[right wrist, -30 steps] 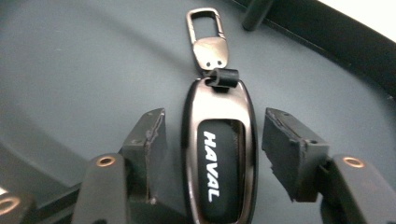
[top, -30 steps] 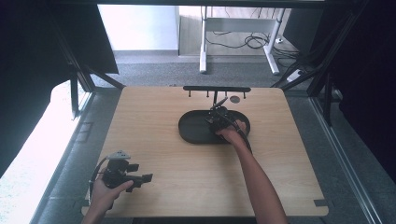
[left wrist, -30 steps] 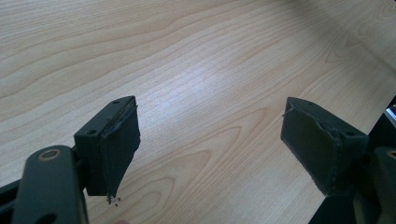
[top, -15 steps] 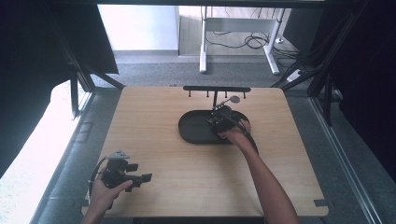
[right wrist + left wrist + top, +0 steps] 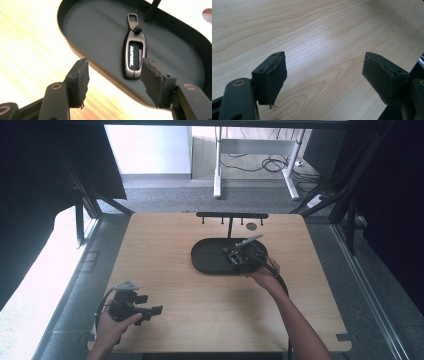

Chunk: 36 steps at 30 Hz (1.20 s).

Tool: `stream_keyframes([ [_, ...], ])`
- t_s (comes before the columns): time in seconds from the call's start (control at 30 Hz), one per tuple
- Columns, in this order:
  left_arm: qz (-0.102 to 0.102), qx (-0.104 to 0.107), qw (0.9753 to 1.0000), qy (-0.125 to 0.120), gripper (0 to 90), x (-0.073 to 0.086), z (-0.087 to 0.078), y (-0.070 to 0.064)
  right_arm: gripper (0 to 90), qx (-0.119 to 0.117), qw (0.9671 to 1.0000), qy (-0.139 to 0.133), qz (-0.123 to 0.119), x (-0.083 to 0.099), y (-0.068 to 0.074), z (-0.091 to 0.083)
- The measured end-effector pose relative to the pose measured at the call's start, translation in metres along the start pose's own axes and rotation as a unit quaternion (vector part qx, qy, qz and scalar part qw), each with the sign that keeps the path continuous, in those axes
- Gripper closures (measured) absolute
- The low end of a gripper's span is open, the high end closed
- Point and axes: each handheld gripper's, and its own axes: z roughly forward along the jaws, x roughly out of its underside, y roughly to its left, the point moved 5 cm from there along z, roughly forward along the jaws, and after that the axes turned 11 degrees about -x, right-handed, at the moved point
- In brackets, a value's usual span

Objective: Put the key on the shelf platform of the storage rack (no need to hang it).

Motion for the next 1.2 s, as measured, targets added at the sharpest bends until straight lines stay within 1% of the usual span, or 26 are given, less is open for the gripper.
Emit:
stream_keyframes([
  [0.07,0.001,-0.001,1.0000,0.001,19.9,0.000,0.001,0.000,40.1,-0.003,1.0000,-0.008,0.002,0.008,0.002,-0.006],
  [0.1,0.000,0.000,1.0000,0.002,19.9,0.000,0.001,0.000,40.1,-0.009,0.9998,-0.016,0.005,0.013,0.003,-0.011],
  [0.13,0.001,0.000,1.0000,0.002,19.9,0.000,0.001,0.000,40.1,-0.009,0.9998,-0.016,0.005,0.013,0.003,-0.011],
  [0.17,0.001,0.000,1.0000,0.002,19.9,0.000,0.002,-0.001,40.1,-0.011,0.9997,-0.018,0.007,0.017,0.004,-0.014],
  [0.4,0.005,0.000,1.0000,0.005,20.0,0.001,0.004,-0.001,40.1,-0.024,0.9987,-0.041,0.016,0.044,0.006,-0.026],
  [0.47,0.005,0.000,1.0000,0.006,19.9,0.001,0.004,-0.002,39.9,-0.027,0.9984,-0.045,0.019,0.052,0.006,-0.028],
  [0.5,0.006,0.000,1.0000,0.006,19.9,0.001,0.005,-0.002,39.8,-0.026,0.9983,-0.047,0.022,0.061,0.006,-0.031],
  [0.53,0.006,-0.001,1.0000,0.007,19.9,0.002,0.005,-0.002,39.8,-0.026,0.9983,-0.047,0.022,0.061,0.006,-0.031],
  [0.6,0.007,0.000,0.9999,0.008,19.9,0.002,0.006,-0.003,39.8,-0.033,0.9979,-0.049,0.027,0.069,0.005,-0.032],
  [0.77,0.005,-0.001,0.9999,0.010,19.9,0.002,0.007,-0.004,39.8,-0.033,0.9981,-0.045,0.027,0.091,0.007,-0.031],
  [0.83,0.006,-0.001,0.9999,0.010,19.9,0.002,0.007,-0.004,40.1,-0.037,0.9979,-0.046,0.027,0.101,0.009,-0.030],
  [0.87,0.006,-0.001,0.9999,0.011,19.9,0.002,0.007,-0.005,40.0,-0.036,0.9981,-0.041,0.029,0.110,0.009,-0.028],
  [0.9,0.006,-0.001,0.9999,0.011,19.9,0.002,0.008,-0.005,40.0,-0.036,0.9981,-0.041,0.029,0.110,0.009,-0.028],
  [0.97,0.008,0.000,0.9999,0.011,19.9,0.002,0.008,-0.006,40.1,-0.029,0.9988,-0.029,0.028,0.118,0.009,-0.026],
  [1.07,0.009,0.001,0.9999,0.012,20.0,0.003,0.009,-0.007,39.7,-0.021,0.9990,-0.020,0.033,0.127,0.006,-0.023],
  [1.13,0.012,0.003,0.9998,0.016,20.0,0.004,0.011,-0.008,39.4,-0.018,0.9990,-0.022,0.036,0.127,0.005,-0.022],
  [1.2,0.012,0.004,0.9998,0.017,20.0,0.004,0.012,-0.010,39.4,-0.014,0.9988,-0.029,0.036,0.126,0.005,-0.024],
])
